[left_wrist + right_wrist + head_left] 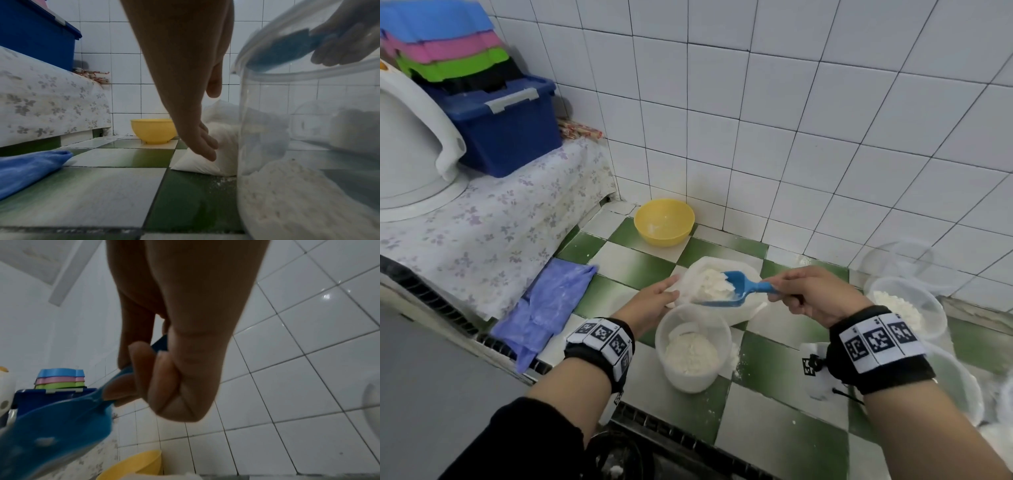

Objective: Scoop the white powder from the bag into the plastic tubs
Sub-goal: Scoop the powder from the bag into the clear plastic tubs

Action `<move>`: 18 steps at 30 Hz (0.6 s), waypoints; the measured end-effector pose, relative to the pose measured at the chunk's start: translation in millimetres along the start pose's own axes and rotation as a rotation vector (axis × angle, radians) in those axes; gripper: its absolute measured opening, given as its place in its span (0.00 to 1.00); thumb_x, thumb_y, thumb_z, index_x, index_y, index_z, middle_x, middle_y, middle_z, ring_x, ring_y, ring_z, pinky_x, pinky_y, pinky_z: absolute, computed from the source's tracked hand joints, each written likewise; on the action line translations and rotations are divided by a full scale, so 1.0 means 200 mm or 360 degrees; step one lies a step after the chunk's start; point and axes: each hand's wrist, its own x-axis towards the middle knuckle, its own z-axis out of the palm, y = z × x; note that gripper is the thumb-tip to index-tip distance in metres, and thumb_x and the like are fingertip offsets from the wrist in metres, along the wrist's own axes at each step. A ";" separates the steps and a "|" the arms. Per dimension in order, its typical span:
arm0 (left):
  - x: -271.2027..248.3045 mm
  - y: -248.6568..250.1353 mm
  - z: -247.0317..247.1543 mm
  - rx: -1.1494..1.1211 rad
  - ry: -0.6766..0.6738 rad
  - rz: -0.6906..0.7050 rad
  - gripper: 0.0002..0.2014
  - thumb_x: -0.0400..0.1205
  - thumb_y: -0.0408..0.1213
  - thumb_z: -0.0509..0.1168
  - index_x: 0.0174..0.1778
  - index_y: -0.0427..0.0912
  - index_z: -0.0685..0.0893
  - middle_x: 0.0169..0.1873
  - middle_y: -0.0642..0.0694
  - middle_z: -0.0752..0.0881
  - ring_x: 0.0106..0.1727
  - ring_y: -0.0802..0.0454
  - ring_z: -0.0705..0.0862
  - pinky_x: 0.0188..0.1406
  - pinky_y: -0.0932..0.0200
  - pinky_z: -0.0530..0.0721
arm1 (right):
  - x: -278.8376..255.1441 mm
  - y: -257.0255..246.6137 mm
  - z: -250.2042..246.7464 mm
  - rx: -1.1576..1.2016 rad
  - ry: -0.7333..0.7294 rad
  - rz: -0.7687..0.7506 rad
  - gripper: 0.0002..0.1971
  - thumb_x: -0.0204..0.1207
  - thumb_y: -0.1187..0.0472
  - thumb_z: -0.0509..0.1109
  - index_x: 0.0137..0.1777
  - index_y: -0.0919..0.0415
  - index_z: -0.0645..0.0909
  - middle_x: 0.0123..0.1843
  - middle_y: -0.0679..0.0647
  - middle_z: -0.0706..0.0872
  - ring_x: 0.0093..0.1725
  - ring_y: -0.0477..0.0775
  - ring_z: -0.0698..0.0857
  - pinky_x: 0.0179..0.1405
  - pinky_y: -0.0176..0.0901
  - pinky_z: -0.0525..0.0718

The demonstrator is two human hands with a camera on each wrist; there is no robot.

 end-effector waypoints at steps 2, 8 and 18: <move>-0.01 -0.01 0.00 -0.0008 0.0023 -0.0004 0.23 0.88 0.33 0.58 0.81 0.53 0.71 0.55 0.54 0.88 0.53 0.45 0.85 0.64 0.43 0.82 | -0.05 -0.01 0.00 -0.0146 -0.0096 -0.0057 0.08 0.80 0.69 0.65 0.49 0.67 0.87 0.32 0.58 0.86 0.26 0.46 0.69 0.25 0.33 0.66; -0.04 -0.02 0.00 -0.0041 0.0005 -0.0053 0.24 0.88 0.34 0.58 0.80 0.56 0.72 0.64 0.49 0.86 0.61 0.44 0.87 0.60 0.44 0.86 | -0.15 -0.01 0.16 -0.1042 -0.0081 -0.0362 0.09 0.80 0.61 0.66 0.51 0.55 0.88 0.34 0.44 0.85 0.27 0.37 0.73 0.27 0.26 0.69; -0.08 -0.03 -0.02 -0.0047 0.0021 -0.0056 0.23 0.88 0.37 0.60 0.79 0.57 0.72 0.59 0.49 0.86 0.49 0.48 0.86 0.43 0.51 0.88 | -0.14 0.09 0.33 -0.1521 -0.0044 -0.0827 0.14 0.78 0.69 0.66 0.54 0.52 0.87 0.41 0.39 0.69 0.42 0.38 0.71 0.41 0.20 0.70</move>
